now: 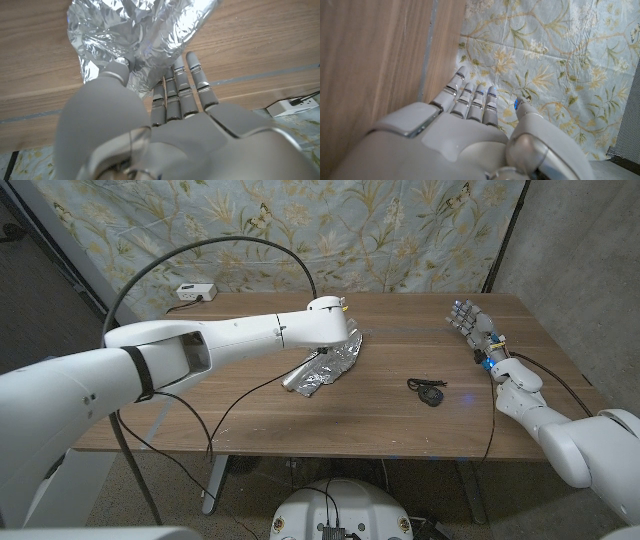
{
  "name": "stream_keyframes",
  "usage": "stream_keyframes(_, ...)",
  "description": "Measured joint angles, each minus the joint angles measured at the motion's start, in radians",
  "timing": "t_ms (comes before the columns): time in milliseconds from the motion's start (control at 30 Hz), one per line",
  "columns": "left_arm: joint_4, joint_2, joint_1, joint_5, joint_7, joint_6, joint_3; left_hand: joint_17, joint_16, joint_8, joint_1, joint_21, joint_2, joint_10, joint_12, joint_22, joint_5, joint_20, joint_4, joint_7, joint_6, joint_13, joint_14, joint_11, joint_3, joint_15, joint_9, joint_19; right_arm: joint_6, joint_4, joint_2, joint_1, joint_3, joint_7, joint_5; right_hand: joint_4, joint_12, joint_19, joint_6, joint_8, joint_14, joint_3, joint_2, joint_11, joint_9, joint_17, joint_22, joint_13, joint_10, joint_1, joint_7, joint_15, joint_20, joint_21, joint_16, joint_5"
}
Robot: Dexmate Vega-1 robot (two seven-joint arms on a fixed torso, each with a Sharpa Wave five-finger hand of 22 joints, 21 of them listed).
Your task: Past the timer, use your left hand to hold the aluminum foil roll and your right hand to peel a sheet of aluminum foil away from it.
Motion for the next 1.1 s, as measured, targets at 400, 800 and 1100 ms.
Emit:
stream_keyframes(400, -0.029, 0.027, 0.045, 0.042, -0.037, -0.054, -0.058, 0.001, 0.0, 0.0, 0.012, 0.009, -0.012, 0.0, 0.017, -0.005, 0.0, -0.002, 0.0, -0.002, 0.016, 0.0, 0.007, 0.0, 0.0, -0.003, 0.014, -0.003, -0.018, -0.09, -0.03, -0.047, -0.006, -0.033, 0.0, -0.003, 0.004, 0.005, 0.0, 0.0, 0.0, 0.003, 0.0, 0.0, 0.0, 0.0, 0.0, 0.0, 0.0, 0.0, 0.0, 0.0, -0.005, -0.006, 0.0, 0.0)
stream_keyframes(800, -0.066, 0.058, 0.085, 0.072, -0.065, -0.093, -0.121, -0.02, -0.034, 0.0, 0.013, 0.009, -0.013, -0.006, 0.019, -0.014, 0.005, 0.0, 0.009, -0.011, 0.035, -0.004, 0.011, -0.006, 0.008, -0.007, 0.028, -0.022, -0.034, -0.144, -0.047, -0.07, -0.012, -0.066, -0.007, -0.003, 0.004, 0.005, 0.0, 0.0, 0.0, 0.003, 0.0, 0.0, 0.0, 0.0, 0.0, 0.0, 0.0, 0.0, 0.0, 0.0, -0.005, -0.006, 0.0, 0.0)
stream_keyframes(1100, -0.096, 0.087, 0.126, 0.088, -0.089, -0.138, -0.182, -0.041, -0.074, 0.0, 0.008, 0.009, -0.017, -0.011, 0.021, -0.023, 0.012, -0.003, 0.015, -0.018, 0.042, -0.016, -0.01, -0.011, 0.008, -0.012, 0.039, -0.037, -0.054, -0.208, -0.069, -0.098, -0.017, -0.099, -0.014, -0.003, 0.004, 0.005, 0.0, 0.0, 0.0, 0.003, 0.004, 0.0, 0.0, 0.0, 0.0, 0.0, 0.0, -0.004, 0.0, 0.0, -0.005, -0.006, 0.0, 0.0)
